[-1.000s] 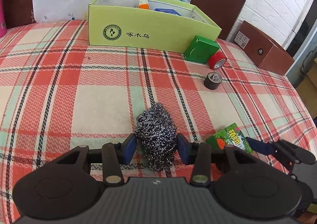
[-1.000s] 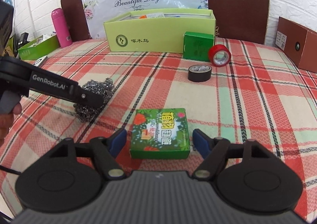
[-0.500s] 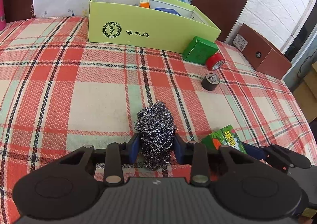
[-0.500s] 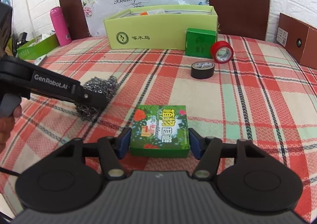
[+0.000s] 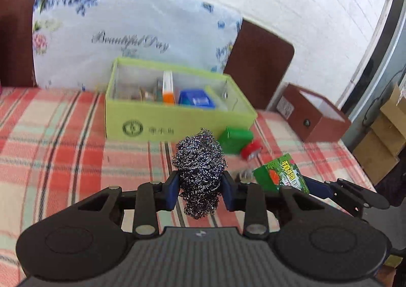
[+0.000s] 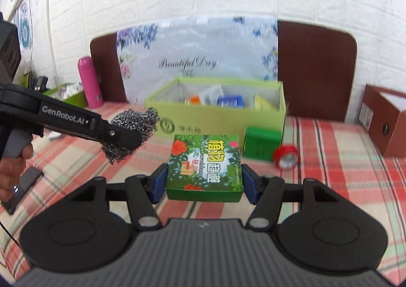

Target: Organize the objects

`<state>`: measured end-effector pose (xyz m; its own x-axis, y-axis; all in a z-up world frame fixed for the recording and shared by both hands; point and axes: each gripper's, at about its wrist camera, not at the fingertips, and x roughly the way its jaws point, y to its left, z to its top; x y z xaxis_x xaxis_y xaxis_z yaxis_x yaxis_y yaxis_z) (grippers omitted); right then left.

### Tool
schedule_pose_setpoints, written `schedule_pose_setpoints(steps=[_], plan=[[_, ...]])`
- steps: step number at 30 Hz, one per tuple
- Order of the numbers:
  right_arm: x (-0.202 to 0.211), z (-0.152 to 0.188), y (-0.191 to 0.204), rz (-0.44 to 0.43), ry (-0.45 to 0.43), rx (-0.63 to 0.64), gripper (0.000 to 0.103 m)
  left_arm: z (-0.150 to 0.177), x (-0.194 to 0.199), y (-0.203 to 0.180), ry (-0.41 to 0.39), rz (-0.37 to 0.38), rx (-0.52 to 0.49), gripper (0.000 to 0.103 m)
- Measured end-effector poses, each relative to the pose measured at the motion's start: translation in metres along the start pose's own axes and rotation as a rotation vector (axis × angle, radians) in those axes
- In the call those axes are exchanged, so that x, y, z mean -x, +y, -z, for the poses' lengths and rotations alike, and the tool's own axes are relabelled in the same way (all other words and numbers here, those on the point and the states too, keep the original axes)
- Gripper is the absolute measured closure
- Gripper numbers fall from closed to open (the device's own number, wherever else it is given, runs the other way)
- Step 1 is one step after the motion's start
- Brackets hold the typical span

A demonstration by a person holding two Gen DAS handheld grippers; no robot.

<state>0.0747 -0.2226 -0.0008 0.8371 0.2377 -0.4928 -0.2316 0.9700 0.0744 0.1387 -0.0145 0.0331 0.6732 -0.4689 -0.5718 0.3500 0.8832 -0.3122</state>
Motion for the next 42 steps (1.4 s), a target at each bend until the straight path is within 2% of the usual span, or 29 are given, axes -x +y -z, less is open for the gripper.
schedule_pose_setpoints(steps=[5,9,14,18,21,23,25,26,27,28,30,35,42], plan=[[-0.023,-0.042,-0.011,0.024,-0.063,0.006,0.044,-0.049,-0.012,0.006,-0.044,-0.066,-0.021,0.067],[-0.056,-0.068,-0.022,0.053,-0.086,0.011,0.044,-0.089,-0.040,0.027,-0.027,-0.055,0.053,0.067],[-0.113,-0.088,-0.042,0.078,-0.072,-0.027,0.044,-0.124,-0.083,0.047,-0.019,-0.121,0.077,0.067],[-0.154,-0.099,-0.054,0.096,-0.063,-0.043,0.044,-0.142,-0.113,0.061,-0.003,-0.115,0.094,0.067],[-0.179,-0.105,-0.059,0.090,-0.061,-0.057,0.044,-0.147,-0.128,0.069,-0.011,-0.119,0.082,0.065],[-0.194,-0.106,-0.060,0.091,-0.063,-0.065,0.043,-0.146,-0.135,0.075,-0.033,-0.129,0.096,0.057],[-0.207,-0.105,-0.060,0.092,-0.071,-0.062,0.042,-0.144,-0.138,0.082,-0.058,-0.141,0.114,0.031],[-0.213,-0.103,-0.059,0.093,-0.067,-0.051,0.036,-0.142,-0.137,0.085,-0.068,-0.154,0.119,0.027],[-0.217,-0.102,-0.058,0.097,-0.058,-0.034,0.026,-0.140,-0.136,0.086,-0.076,-0.165,0.116,0.024],[-0.218,-0.100,-0.056,0.109,-0.056,-0.017,0.021,-0.138,-0.134,0.088,-0.085,-0.170,0.103,0.024],[-0.214,-0.094,-0.053,0.129,-0.085,0.002,0.001,-0.133,-0.128,0.090,-0.096,-0.183,0.063,0.023],[-0.202,-0.084,-0.047,0.141,-0.106,0.003,0.000,-0.121,-0.114,0.094,-0.111,-0.224,0.012,0.021],[-0.173,-0.079,-0.032,0.155,-0.121,-0.046,0.000,-0.105,-0.081,0.090,-0.050,-0.229,0.033,0.021]])
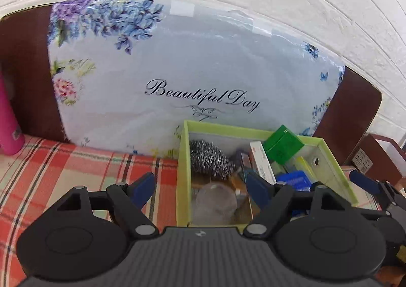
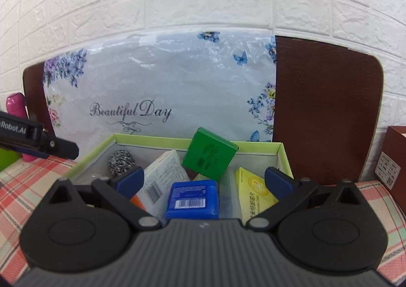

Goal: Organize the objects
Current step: 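Move both tools back toward the black and red tape rolls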

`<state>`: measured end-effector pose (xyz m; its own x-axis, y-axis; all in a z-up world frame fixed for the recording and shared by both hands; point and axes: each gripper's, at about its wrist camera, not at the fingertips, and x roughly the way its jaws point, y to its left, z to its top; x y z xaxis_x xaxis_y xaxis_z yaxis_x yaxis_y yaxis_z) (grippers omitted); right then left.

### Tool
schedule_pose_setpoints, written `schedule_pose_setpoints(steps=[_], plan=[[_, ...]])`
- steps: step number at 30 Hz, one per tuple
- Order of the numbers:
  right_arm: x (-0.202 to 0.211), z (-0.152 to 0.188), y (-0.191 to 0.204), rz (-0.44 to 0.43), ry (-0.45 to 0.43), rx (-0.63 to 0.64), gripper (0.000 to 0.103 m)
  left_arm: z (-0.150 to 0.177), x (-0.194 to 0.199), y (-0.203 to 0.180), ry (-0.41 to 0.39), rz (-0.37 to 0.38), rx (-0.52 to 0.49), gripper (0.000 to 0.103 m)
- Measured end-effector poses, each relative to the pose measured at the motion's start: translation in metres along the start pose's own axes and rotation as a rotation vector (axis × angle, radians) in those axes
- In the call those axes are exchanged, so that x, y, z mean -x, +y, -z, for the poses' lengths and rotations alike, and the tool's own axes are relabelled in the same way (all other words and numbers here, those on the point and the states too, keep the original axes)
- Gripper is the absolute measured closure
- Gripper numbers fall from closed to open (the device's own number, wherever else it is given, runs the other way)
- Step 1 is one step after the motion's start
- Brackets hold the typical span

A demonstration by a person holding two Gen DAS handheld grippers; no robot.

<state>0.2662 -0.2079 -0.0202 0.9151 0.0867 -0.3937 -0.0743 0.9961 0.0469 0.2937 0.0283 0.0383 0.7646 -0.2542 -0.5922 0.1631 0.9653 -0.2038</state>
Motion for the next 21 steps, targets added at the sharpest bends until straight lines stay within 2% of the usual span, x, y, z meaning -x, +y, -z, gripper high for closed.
schedule_pose_setpoints(steps=[4,9,14,21], plan=[[0.033,-0.001,0.005,-0.010,-0.015,-0.035,0.000,0.013,0.027,-0.001,-0.006,-0.016,0.008,0.021],[0.084,0.009,0.007,-0.024,-0.031,-0.009,0.000,0.040,0.057,-0.016,-0.020,-0.040,0.014,0.021],[0.127,0.030,-0.002,-0.034,-0.018,0.032,0.000,0.070,0.075,-0.039,-0.004,-0.026,0.019,0.021],[0.168,0.067,-0.023,-0.013,0.018,0.047,0.000,0.106,0.083,-0.073,0.037,-0.023,0.027,0.021]])
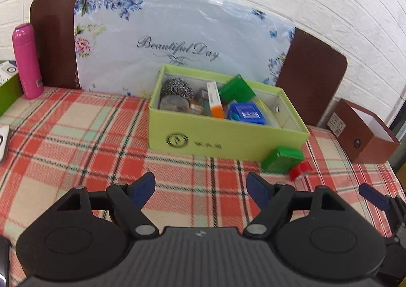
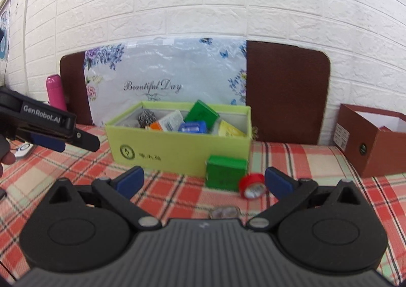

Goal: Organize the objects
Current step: 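Move both tools back toward the black and red tape rolls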

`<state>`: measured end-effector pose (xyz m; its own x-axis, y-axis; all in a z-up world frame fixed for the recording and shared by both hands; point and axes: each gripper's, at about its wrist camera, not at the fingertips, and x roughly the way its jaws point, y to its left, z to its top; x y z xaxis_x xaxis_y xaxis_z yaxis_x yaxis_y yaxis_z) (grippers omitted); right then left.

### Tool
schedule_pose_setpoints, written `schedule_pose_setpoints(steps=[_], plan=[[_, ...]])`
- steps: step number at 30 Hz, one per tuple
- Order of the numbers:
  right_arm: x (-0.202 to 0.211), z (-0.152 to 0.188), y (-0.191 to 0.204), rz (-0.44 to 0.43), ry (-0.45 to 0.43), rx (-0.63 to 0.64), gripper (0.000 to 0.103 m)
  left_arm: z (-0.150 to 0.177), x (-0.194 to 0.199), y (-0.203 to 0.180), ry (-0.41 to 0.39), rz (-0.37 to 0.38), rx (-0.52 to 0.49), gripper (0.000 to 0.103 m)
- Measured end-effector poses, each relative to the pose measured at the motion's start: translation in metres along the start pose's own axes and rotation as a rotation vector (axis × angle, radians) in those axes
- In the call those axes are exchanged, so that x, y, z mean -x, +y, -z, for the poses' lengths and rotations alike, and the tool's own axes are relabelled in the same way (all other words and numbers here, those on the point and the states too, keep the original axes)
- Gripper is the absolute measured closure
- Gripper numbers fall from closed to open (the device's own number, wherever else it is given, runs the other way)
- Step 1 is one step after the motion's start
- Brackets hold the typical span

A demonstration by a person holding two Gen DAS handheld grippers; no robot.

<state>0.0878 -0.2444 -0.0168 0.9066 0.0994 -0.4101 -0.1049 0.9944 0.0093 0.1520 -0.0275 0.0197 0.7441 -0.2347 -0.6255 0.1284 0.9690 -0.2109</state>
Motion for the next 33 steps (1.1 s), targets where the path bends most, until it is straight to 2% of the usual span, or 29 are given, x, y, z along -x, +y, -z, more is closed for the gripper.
schedule_pose_setpoints(steps=[7,13,16,22,27,33], plan=[[0.027,0.035,-0.013,0.025,0.047,-0.003,0.000,0.029,0.001,-0.024,0.044,0.005,-0.021,0.021],[0.032,0.054,-0.016,0.029,0.078,-0.020,0.000,0.047,-0.010,-0.038,0.078,0.006,-0.051,0.021],[0.031,0.062,-0.020,0.053,0.103,-0.022,0.000,0.052,-0.021,-0.046,0.114,0.027,-0.063,0.021],[0.028,0.070,-0.038,0.110,0.137,-0.040,0.000,0.057,-0.040,-0.067,0.131,0.080,-0.096,0.021],[0.024,0.073,-0.050,0.103,0.150,-0.072,0.000,0.051,-0.064,-0.095,0.130,0.144,-0.152,0.021],[0.018,0.073,-0.058,0.085,0.161,-0.069,0.000,0.042,-0.101,-0.123,0.130,0.218,-0.224,0.035]])
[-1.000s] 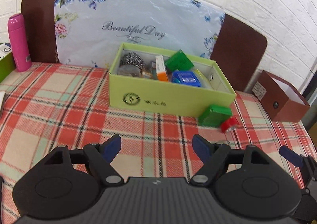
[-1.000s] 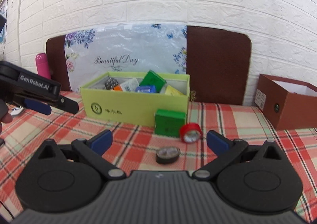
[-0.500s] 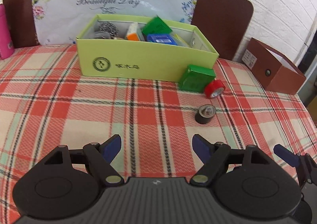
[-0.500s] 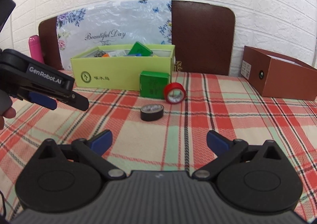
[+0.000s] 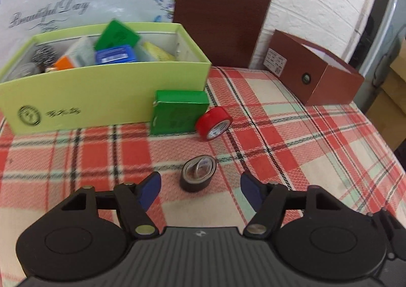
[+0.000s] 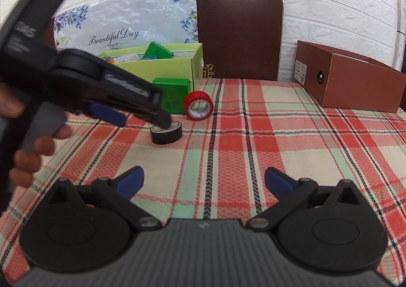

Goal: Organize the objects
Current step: 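Grasp the black tape roll with the left tool while the right tool grasps the red tape roll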

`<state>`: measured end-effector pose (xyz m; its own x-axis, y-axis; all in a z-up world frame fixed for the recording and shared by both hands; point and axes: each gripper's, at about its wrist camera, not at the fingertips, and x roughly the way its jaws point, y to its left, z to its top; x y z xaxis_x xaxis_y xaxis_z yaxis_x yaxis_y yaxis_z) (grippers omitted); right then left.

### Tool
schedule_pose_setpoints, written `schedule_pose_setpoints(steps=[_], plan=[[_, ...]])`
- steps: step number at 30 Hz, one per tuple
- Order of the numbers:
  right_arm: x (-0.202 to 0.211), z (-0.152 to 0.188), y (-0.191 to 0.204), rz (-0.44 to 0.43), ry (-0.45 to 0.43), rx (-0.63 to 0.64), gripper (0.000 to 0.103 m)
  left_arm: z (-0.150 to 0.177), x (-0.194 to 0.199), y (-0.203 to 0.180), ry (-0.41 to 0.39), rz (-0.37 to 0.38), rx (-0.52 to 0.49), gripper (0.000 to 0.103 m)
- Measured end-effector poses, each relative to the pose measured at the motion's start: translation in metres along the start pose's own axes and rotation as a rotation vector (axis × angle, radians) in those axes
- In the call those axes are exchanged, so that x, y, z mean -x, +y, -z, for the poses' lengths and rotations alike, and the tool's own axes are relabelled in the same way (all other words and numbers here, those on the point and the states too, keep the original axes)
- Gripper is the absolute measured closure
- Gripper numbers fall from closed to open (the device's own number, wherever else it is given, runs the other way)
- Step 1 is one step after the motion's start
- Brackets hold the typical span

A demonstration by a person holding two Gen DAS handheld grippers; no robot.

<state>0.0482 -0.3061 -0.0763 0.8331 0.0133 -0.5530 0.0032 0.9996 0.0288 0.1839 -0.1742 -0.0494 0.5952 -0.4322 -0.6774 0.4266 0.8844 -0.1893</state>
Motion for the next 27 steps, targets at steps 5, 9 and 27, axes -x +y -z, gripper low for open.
schedule_pose_setpoints(steps=[5,9,27], plan=[[-0.008,-0.002,-0.008,-0.009,0.015,-0.013,0.000,0.000,-0.026,0.006,0.056,0.036,-0.020,0.070],[-0.017,-0.008,-0.014,-0.035,0.023,-0.030,0.000,0.005,-0.017,0.025,0.035,0.077,0.064,0.073],[-0.147,-0.086,0.011,-0.061,0.042,0.115,0.055,0.028,0.030,0.080,0.061,0.056,0.117,0.073]])
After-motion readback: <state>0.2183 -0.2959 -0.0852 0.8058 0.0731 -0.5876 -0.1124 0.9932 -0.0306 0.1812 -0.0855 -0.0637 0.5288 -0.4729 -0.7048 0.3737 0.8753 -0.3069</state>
